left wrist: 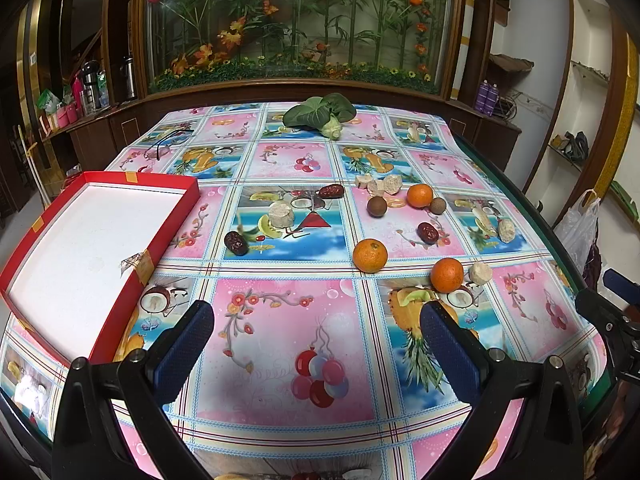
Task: Organize fruits
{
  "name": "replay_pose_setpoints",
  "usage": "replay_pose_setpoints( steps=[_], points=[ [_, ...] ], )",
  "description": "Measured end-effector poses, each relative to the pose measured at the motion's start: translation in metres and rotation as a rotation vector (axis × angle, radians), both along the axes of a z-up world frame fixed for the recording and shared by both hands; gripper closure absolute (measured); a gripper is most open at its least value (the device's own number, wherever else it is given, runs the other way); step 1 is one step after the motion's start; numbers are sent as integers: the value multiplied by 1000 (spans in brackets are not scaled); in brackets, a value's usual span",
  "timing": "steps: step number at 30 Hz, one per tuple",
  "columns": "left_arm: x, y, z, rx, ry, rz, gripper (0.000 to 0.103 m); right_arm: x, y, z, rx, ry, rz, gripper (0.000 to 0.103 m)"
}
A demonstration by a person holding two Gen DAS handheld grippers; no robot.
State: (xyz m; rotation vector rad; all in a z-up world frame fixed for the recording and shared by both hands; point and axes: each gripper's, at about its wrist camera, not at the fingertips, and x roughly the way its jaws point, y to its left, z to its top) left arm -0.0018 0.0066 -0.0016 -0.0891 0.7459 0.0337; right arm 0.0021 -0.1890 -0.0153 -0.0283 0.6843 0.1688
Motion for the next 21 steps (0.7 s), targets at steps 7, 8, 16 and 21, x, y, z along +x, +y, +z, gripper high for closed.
replay_pose_setpoints(
  steps=[7,8,16,21],
  points=[
    [-1,1,0,0,3,2,1,0,0,0,1,1,-2,0],
    [-1,1,0,-1,3,1,1,0,0,0,1,1,-2,0],
    [-3,6,-6,10,10,17,1,1,-4,-1,-9,5,-3,0],
    [3,9,-13,0,35,25,1,28,-28,-4,12,27,-51,0]
  ],
)
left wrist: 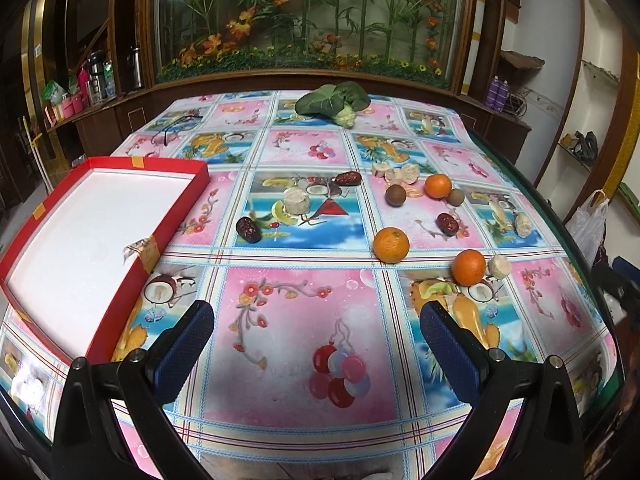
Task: Organize fruits
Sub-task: 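Grasp an orange with the left tool while the right tool grasps a beige cube, then carry the orange and beige cube into the red tray and open both tools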
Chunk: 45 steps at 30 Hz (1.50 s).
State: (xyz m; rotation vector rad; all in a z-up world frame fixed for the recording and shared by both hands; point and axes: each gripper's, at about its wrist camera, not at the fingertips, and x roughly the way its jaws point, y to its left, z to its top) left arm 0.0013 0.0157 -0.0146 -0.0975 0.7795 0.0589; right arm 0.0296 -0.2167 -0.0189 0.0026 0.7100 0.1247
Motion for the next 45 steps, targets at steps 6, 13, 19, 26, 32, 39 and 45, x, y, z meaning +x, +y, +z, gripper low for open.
replay_pose_setpoints(
  steps=[6,13,19,26,32,39,45],
  points=[
    [8,-2,-4,2,11,-7,1,21,-9,1,15,-28,-19,0],
    [28,-16,-17,-15,53,-75,19,97,-11,-34,-1,104,-35,37],
    [41,-6,-24,-24,77,-49,23,130,-10,-52,-32,153,-54,44],
    [67,-25,-27,2,98,-92,30,136,-2,-61,-65,157,-34,70],
    [93,-51,-33,19,124,-136,37,136,-9,-61,-14,149,-29,70],
    [92,-49,-33,42,134,-118,74,131,-1,-54,-21,126,3,70],
    [62,-25,-14,11,68,-80,75,105,9,-38,-33,88,35,70]
  ],
)
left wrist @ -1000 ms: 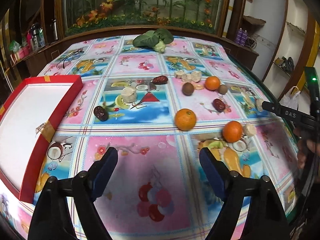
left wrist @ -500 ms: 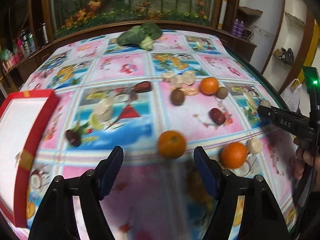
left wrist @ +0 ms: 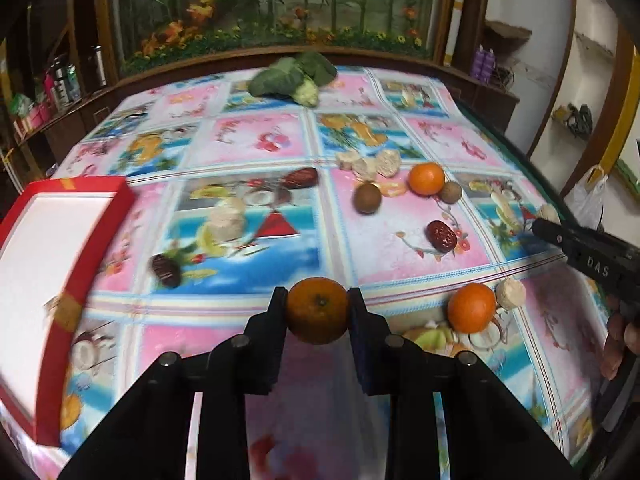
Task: Organize fruits
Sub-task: 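Carry the orange and beige cube into the red tray and open both tools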
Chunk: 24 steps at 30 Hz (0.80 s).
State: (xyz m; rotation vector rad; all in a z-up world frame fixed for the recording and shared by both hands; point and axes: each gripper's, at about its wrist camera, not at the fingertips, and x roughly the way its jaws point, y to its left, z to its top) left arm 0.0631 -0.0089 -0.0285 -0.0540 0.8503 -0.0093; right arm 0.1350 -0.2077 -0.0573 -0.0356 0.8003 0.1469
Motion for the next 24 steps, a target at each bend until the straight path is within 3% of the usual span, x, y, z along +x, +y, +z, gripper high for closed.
replay_pose_setpoints(
  steps=[7,12,16,24],
  points=[
    [-45,54,22,-40,-87,130,75,-49,31,28,16,-76,82,69],
    [-67,104,33,-41,-128,258,75,-72,77,44,17,-106,178,69],
    [-82,153,37,-30,-143,392,75,-81,136,50,24,-112,298,69],
    [-89,212,34,-23,-128,510,75,-79,263,44,92,-67,515,69]
  ],
)
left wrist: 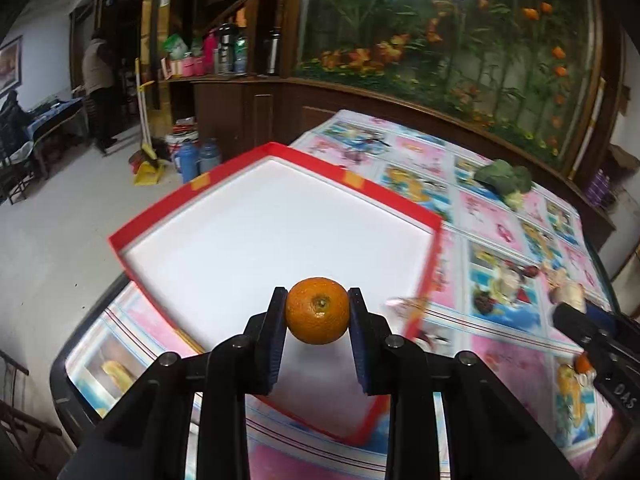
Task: Organize fruits
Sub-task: 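Carry the orange and beige cube into the red tray and open both tools, then grasp a second orange with the right tool while the left tool grasps a dark red date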
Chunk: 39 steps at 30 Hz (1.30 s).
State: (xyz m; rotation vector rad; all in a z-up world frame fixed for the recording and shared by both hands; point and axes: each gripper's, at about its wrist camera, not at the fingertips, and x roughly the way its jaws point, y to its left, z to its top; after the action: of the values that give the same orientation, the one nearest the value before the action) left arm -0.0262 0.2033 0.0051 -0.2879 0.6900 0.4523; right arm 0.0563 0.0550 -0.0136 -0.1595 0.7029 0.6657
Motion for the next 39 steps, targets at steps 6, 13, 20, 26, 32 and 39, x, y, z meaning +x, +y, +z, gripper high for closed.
replay_pose_setpoints(
  steps=[6,13,20,26,32,39],
  points=[
    [3,25,-12,-15,47,40,75,19,78,-12,4,43,95,68],
    [3,33,-17,-14,73,40,74,41,125,-25,-23,80,129,68],
    [-2,35,-16,-14,73,40,38,48,123,-25,-25,83,104,35],
    [-15,27,-2,5,20,53,32,37,55,6,83,30,45,32],
    [-22,-7,11,34,-53,16,30,15,-88,19,138,-7,-178,32],
    [-4,-73,5,24,-52,-144,26,-11,-221,-9,73,47,-419,32]
  ],
)
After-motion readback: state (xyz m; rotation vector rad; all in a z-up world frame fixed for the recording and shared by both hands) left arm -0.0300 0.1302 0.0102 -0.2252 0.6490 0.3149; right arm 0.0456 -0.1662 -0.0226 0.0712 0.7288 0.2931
